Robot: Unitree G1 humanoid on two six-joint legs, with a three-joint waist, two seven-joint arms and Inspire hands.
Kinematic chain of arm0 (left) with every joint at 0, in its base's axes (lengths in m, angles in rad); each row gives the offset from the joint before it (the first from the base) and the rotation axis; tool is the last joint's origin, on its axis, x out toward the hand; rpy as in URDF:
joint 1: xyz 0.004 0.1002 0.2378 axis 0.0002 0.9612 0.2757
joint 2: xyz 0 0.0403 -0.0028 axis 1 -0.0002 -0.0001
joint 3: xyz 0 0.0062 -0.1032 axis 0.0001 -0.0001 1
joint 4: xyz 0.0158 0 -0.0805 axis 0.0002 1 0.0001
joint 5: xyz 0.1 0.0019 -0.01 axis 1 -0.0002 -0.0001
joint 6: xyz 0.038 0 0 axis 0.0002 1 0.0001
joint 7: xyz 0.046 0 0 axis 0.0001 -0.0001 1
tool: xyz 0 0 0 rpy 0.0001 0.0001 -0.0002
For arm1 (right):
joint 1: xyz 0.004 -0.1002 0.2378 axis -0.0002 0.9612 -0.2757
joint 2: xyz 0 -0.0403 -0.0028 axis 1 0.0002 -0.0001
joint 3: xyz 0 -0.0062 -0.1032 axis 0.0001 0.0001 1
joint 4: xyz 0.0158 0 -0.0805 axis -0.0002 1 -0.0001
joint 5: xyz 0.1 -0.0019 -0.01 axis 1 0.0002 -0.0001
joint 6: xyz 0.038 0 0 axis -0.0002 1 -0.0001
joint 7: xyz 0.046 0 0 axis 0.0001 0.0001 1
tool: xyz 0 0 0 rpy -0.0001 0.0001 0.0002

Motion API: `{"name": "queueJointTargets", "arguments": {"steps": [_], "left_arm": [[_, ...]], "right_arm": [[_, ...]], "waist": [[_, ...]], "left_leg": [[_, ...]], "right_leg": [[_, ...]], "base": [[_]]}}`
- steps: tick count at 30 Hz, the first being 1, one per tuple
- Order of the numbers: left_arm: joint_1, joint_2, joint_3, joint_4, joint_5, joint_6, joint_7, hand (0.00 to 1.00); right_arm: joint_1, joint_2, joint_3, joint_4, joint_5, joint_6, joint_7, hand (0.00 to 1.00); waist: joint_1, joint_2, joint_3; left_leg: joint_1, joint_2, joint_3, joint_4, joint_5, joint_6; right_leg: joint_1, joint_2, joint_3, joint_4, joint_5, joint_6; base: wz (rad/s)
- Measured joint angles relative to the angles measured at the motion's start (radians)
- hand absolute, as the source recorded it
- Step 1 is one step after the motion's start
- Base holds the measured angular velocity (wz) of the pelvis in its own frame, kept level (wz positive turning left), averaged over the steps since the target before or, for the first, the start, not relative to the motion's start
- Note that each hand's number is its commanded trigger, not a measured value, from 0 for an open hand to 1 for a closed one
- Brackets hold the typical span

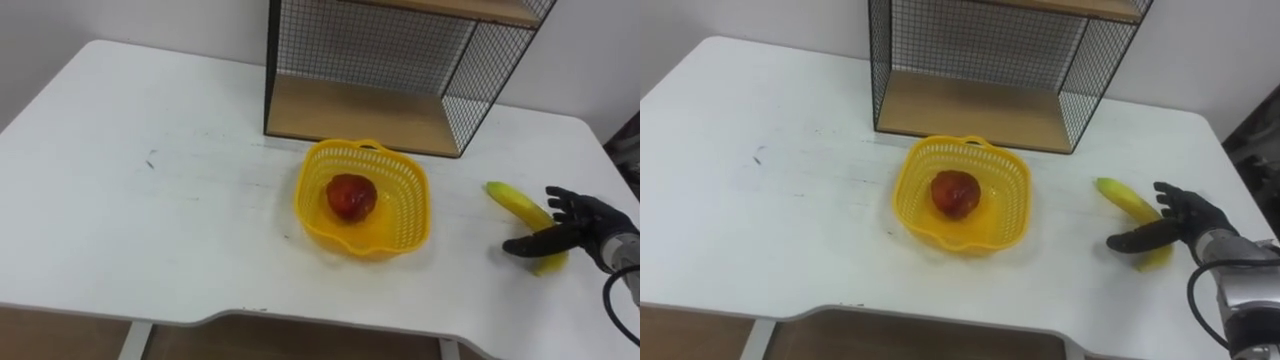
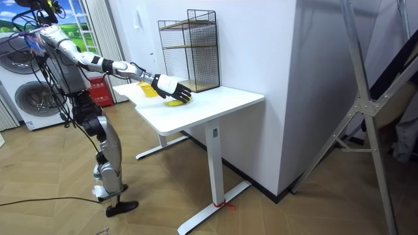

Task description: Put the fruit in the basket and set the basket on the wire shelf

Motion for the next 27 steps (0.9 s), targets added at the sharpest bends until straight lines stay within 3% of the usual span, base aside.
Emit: {"name": "queueJointTargets", "arguments": {"steps": [10,20,27], "left_arm": [[-0.005,0.002,-0.001,-0.005,0.0,-0.001,0.0,0.0],[-0.012,0.013,-0.012,0.002,0.0,-0.013,0.0,0.0],[-0.038,0.013,-0.026,0.039,0.0,-0.019,0.0,0.0]], "right_arm": [[0.0,0.001,0.002,0.017,-0.026,0.003,-0.002,0.0],[0.002,0.005,0.05,0.018,-0.16,-0.006,0.001,0.0],[0.002,0.005,0.063,0.019,-0.207,-0.007,0.004,0.0]], "waist": [[0.011,0.004,0.002],[0.015,0.002,0.0007],[0.024,0.002,0.006]], "left_leg": [[-0.002,-0.003,-0.009,0.001,0.001,0.001],[0.002,-0.004,-0.011,0.002,0.001,0.001],[0.003,-0.006,-0.016,0.005,0.001,0.001]], "right_leg": [[0.002,-0.001,-0.007,-0.005,0.0,0.001],[0.013,-0.001,-0.01,-0.014,0.001,0.003],[0.007,-0.002,-0.007,-0.014,0.001,0.004]], "base": [[0.01],[0.0],[0.0]]}}
